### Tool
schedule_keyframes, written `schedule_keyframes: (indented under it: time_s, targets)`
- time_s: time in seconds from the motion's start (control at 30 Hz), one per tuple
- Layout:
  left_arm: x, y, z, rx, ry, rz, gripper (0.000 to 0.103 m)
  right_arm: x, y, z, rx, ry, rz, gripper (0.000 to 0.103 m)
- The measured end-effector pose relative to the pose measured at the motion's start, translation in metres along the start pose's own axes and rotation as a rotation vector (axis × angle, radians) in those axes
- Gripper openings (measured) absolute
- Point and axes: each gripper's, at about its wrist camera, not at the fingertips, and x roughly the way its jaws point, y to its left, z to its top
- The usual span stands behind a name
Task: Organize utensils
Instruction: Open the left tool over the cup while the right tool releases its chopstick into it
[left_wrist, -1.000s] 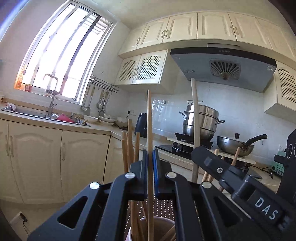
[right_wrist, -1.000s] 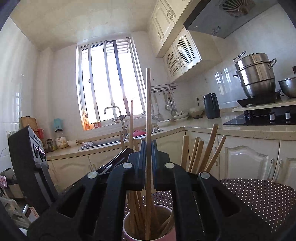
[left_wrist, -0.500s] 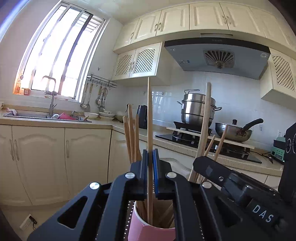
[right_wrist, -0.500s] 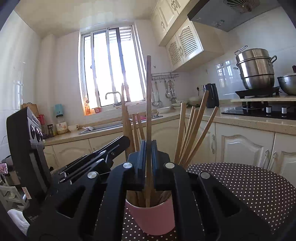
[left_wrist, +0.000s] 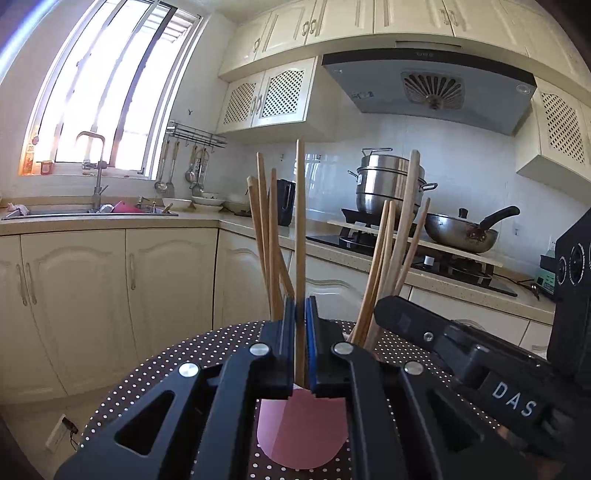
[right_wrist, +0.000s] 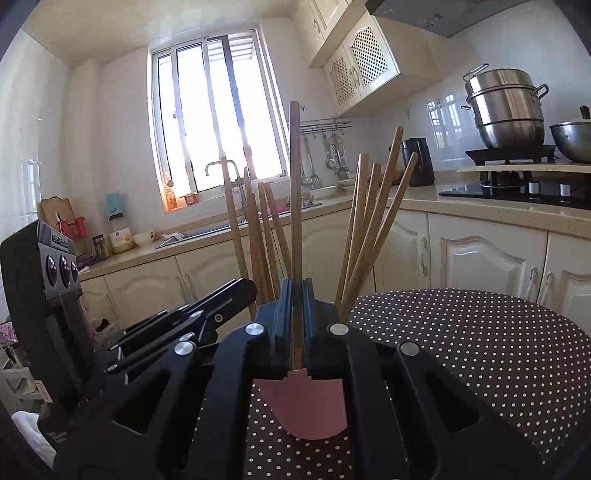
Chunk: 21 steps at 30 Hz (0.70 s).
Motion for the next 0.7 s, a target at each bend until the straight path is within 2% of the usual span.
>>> schedule_keyframes:
  time_s: [0.07, 0.13, 0.17, 0.37, 0.47, 0.53, 0.6, 0.7]
  targets:
    - [-0.002, 0.002, 0.001, -0.007, 0.005, 0.003, 0.007, -0.002, -0.001, 0.0, 0.015, 0.001, -0.003, 0.006]
    - [-0.004, 0.002, 0.004, -0.004, 0.007, 0.005, 0.018, -0.003, -0.002, 0.001, 0.035, 0.006, -0.001, 0.007]
    - [-0.008, 0.002, 0.004, -0.001, -0.001, 0.012, 0.029, -0.004, -0.002, 0.001, 0.039, 0.007, -0.001, 0.007]
    - [-0.027, 0.002, 0.014, 0.022, -0.003, 0.044, 0.042, -0.015, 0.003, 0.008, 0.06, 0.015, -0.019, 0.008]
    - [-0.041, 0.003, 0.021, 0.031, -0.011, 0.066, 0.051, -0.024, 0.008, 0.012, 0.068, 0.01, -0.035, 0.021]
    - [-0.05, 0.004, 0.025, 0.043, -0.013, 0.081, 0.055, -0.032, 0.014, 0.015, 0.06, 0.0, -0.054, 0.051]
    - [-0.06, 0.003, 0.029, 0.057, -0.012, 0.102, 0.059, -0.04, 0.02, 0.019, 0.053, -0.008, -0.059, 0.053]
    - [-0.077, 0.002, 0.034, 0.08, -0.006, 0.136, 0.06, -0.051, 0.03, 0.023, 0.049, -0.008, -0.076, 0.053]
